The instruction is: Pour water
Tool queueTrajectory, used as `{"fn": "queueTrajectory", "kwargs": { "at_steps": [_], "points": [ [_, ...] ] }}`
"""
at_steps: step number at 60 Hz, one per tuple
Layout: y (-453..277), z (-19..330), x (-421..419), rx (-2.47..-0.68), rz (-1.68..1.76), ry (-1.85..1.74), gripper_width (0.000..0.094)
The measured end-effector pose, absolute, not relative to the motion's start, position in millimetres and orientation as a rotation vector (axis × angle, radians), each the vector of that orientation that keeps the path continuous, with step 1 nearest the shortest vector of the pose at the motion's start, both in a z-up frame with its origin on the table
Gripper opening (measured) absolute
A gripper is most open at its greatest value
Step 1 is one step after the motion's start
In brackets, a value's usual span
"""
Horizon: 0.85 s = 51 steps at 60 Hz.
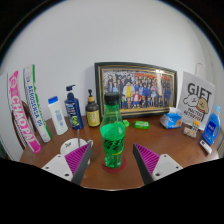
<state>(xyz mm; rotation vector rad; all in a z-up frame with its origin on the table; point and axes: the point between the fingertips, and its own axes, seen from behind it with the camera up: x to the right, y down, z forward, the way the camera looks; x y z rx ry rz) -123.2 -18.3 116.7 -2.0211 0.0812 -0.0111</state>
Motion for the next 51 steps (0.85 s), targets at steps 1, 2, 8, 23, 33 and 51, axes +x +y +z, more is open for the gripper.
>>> {"fn": "queueTrajectory", "kwargs": {
  "at_steps": [1, 2, 8, 23, 33, 51],
  "points": [
    [-25, 121, -125, -2.03, -0.011, 0.086, 0.0855],
    [-32, 124, -128, -2.04, -0.01, 0.093, 0.0854],
    [-82, 147, -145, -2.109, 0.0, 0.111, 0.0851],
    [-200, 206, -180, -2.201, -0.047, 0.112, 0.0851],
    [-247, 229, -187, -2.187, -0.101, 0.086, 0.0853],
    [-275, 239, -168, -2.183, -0.187, 0.074, 0.0848]
  ]
}}
